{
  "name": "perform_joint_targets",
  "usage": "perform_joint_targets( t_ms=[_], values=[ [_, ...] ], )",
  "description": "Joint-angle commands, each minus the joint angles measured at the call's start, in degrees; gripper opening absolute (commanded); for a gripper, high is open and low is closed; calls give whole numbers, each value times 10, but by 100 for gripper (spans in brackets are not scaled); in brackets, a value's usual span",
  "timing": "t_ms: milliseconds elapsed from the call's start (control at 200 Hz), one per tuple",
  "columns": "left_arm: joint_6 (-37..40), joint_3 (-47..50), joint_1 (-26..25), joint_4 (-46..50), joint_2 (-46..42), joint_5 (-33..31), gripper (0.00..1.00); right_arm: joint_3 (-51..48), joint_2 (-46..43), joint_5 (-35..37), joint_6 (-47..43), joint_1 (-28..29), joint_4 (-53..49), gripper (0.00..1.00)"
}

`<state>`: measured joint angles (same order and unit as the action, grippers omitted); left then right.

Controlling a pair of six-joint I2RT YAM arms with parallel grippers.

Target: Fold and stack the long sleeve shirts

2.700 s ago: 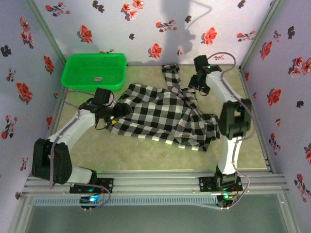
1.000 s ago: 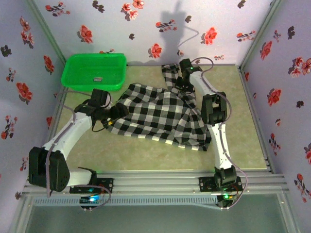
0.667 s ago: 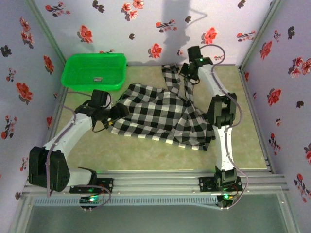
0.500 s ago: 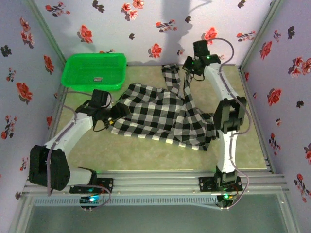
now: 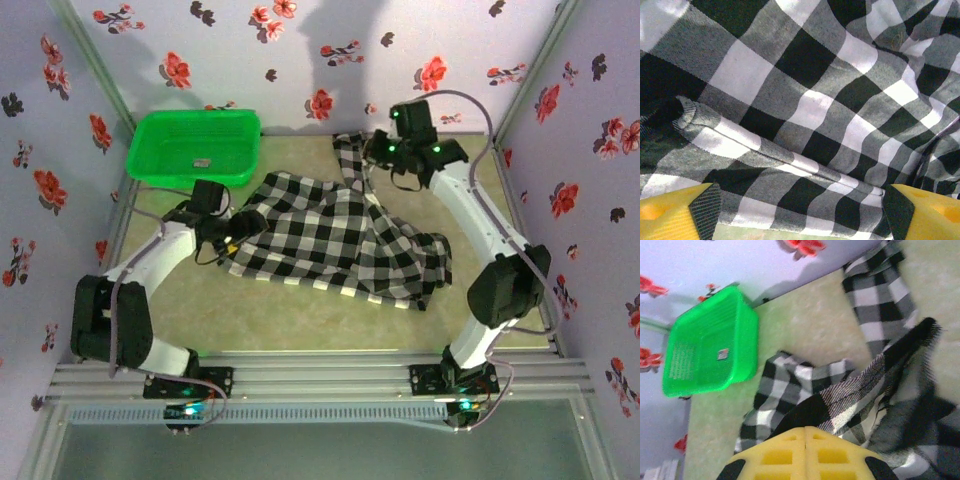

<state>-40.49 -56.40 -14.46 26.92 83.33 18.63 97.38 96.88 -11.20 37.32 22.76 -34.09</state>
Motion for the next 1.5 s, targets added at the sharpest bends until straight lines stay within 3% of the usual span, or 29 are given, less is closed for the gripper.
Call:
perform_joint_targets(
  t_ms=[0,395,760,860,920,960,1035,1165,1360,1495],
  values=[
    [-11,-24,18,-7,6,15,87,-47,-17,16,59,43,42,0],
    [2,-31,80,30,-17,17,87,-125,21,133,252,216,141,0],
    [-1,8,92,1,-35,30,88,-180,130,203,431,320,271,0],
    [-2,22,92,-5,-41,37,88,-186,148,196,466,328,292,12],
    [-5,31,92,-4,-50,38,88,-194,147,188,483,330,308,38],
    [-6,40,92,-3,-60,38,89,-193,143,180,483,331,308,47],
    [-8,55,92,0,-79,36,89,-190,123,165,468,331,288,55],
    [-7,81,89,9,-111,26,90,-186,52,176,422,328,167,68],
    [45,79,30,27,-119,26,89,-186,-78,257,284,279,-97,75],
    [125,22,-11,128,-57,10,78,-269,-132,242,200,206,-148,72]
  ],
)
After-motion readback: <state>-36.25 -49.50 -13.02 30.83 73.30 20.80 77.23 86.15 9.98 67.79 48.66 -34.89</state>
